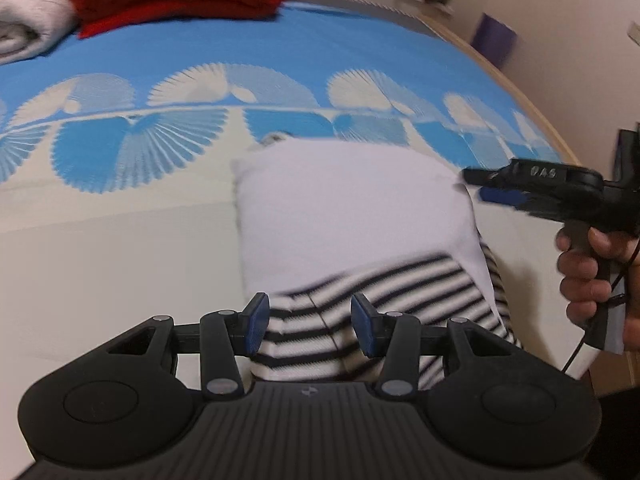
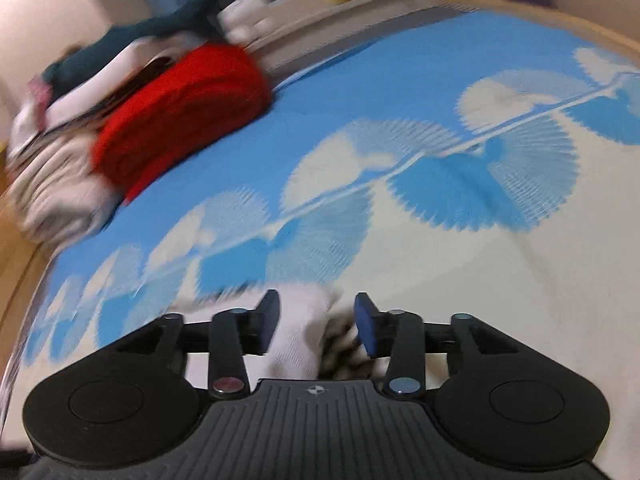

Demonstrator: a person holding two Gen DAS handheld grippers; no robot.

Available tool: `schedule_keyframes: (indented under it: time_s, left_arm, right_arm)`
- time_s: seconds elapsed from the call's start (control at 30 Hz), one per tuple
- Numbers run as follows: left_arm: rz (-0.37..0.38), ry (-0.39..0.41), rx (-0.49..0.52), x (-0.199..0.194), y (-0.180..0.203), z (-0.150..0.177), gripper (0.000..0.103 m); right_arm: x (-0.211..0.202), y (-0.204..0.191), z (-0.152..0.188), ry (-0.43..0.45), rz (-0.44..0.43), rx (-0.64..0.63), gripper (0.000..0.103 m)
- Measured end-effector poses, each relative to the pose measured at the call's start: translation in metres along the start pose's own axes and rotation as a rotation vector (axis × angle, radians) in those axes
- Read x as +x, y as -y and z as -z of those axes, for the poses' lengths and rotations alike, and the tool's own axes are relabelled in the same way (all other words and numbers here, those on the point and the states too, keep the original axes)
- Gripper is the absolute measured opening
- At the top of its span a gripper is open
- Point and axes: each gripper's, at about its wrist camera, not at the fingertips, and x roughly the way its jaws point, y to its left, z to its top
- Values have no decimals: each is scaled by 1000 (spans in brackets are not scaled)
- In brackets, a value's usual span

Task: Fold small clothes

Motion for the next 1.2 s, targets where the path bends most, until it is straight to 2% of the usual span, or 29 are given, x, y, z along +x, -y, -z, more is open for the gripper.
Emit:
schedule_keyframes:
  time_s: [0.03,0.07,0.1,0.13,0.17,0.2,0.23,0.3,0.37,0.47,0.53,0.57,0.63,0.7,0.77,0.83,0.9,0.93,1.0,1.07,1.13,1.2]
  left_arm:
    - [-2,-27,24,6,4,3,50]
    - [-23,-66,54,15,8,8,50]
    - [-53,-104,84,23,12,13,57]
    - [-93,-143,118,33,16,19,64]
    - [-114,-169,140,39,20,24,64]
    - [-113,-171,149,39,22,25,64]
    - [-110,-160,152,37,24,25,64]
    - [-90,-129,143,29,24,22,64]
    - [-65,-111,122,26,22,22,64]
    - [-111,-213,168,45,22,32,64]
    - [-129,-241,206,48,25,36,63]
    - [-120,-234,196,46,24,34,62]
    - [-91,-196,159,33,21,28,61]
    - [-64,-135,130,19,17,22,61]
    - [-50,-76,102,8,15,16,61]
    - [-36,-39,79,3,14,10,61]
    - [-48,-46,66,8,13,6,59]
    - [-78,-84,68,18,13,8,55]
    - [-144,-183,75,39,11,14,57]
    - [-148,-192,86,42,13,14,57]
    - [-143,-179,79,36,12,10,57]
    - [-125,-134,31,24,7,7,56]
  right_arm:
    - [6,0,6,-66,-35,-9,55]
    - [15,1,13,-123,-41,-23,55]
    - [24,2,20,-169,-11,-42,53]
    - [34,5,27,-203,12,-54,35]
    - [39,9,31,-222,-3,-42,18]
    - [42,15,32,-227,-9,-10,7]
    - [41,20,31,-209,-7,35,5]
    - [36,31,29,-183,18,117,4]
    - [34,31,33,-190,31,112,5]
    - [32,18,36,-174,93,-8,4]
    - [25,10,41,-180,220,-99,4]
    - [20,7,42,-183,251,-131,5]
    - [-5,2,40,-151,199,-161,6]
    - [-37,-9,39,-74,142,-211,7]
    - [-58,-22,48,-45,73,-274,13]
    - [-57,-28,64,-120,14,-331,14]
    - [-42,-30,84,-233,-7,-400,14]
    - [-29,-29,96,-305,18,-452,14]
    - [-11,-24,113,-379,125,-541,14]
    - [-3,-16,117,-381,132,-588,14]
    - [-6,-10,109,-391,127,-519,14]
    - [-10,-8,103,-383,145,-508,14]
